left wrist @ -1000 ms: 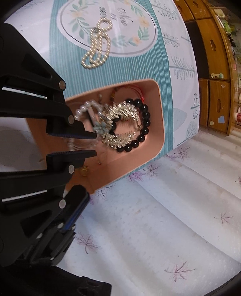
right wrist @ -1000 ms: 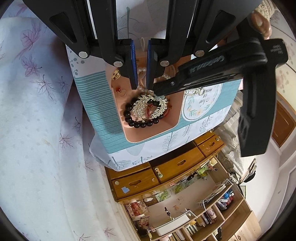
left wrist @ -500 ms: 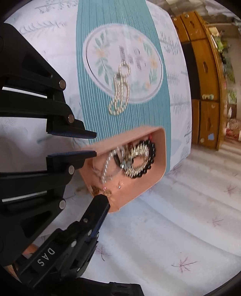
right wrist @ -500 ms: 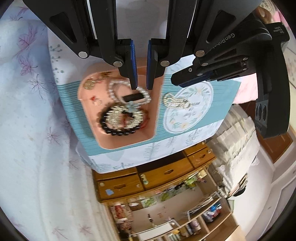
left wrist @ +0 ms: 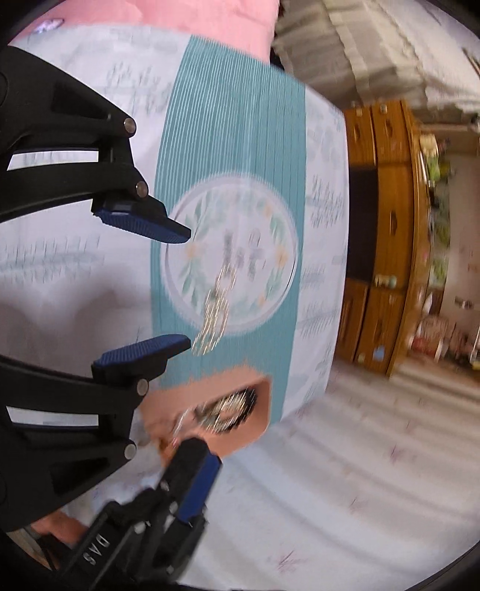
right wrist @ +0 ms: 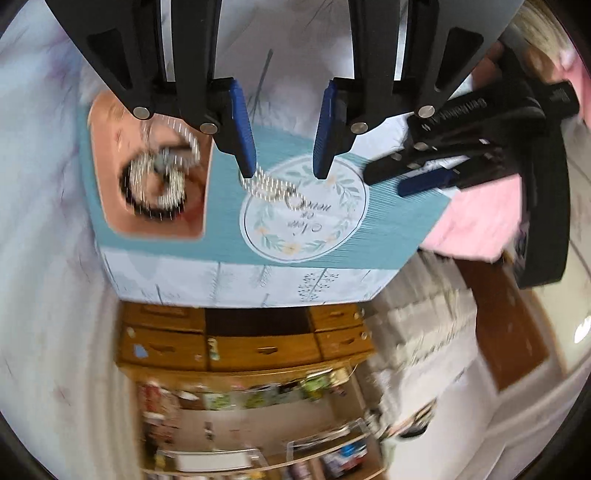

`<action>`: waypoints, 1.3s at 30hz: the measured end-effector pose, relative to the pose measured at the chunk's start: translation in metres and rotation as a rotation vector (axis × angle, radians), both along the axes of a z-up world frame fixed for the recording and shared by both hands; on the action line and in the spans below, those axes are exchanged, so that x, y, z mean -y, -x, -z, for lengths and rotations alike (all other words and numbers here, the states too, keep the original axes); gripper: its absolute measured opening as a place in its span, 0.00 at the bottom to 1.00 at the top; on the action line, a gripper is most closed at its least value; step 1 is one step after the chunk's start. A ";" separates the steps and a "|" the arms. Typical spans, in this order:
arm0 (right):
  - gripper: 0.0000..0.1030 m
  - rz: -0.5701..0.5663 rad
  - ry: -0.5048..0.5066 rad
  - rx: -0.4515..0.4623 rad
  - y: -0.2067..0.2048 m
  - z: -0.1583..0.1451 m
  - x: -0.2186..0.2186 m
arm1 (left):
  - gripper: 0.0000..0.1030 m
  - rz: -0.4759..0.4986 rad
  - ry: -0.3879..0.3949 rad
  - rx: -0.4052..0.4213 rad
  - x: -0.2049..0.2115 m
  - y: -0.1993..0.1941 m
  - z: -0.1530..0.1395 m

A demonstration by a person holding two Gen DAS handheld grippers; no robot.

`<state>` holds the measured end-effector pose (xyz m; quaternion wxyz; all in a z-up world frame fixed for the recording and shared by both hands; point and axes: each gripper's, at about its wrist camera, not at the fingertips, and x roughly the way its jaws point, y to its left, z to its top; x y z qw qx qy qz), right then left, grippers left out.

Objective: Organize jewelry
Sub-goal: 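Withdraw both tools and move the right tool to the pearl necklace, then grasp the pearl necklace with the right tool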

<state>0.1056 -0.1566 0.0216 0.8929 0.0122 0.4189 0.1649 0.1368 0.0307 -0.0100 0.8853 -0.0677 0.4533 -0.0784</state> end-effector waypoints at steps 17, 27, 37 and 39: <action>0.33 -0.323 0.233 -0.325 -0.141 0.078 -0.063 | 0.47 -0.082 -0.018 -0.174 -0.040 -0.075 0.050; 0.68 -0.345 0.188 -0.408 -0.176 0.115 -0.053 | 0.47 -0.105 0.002 -0.240 -0.044 -0.094 0.087; 0.67 -0.476 0.386 -0.326 -0.154 0.128 -0.071 | 0.47 -0.097 0.015 -0.265 -0.041 -0.101 0.100; 0.56 -0.470 0.381 -0.313 -0.154 0.125 -0.066 | 0.47 -0.094 0.016 -0.264 -0.039 -0.102 0.101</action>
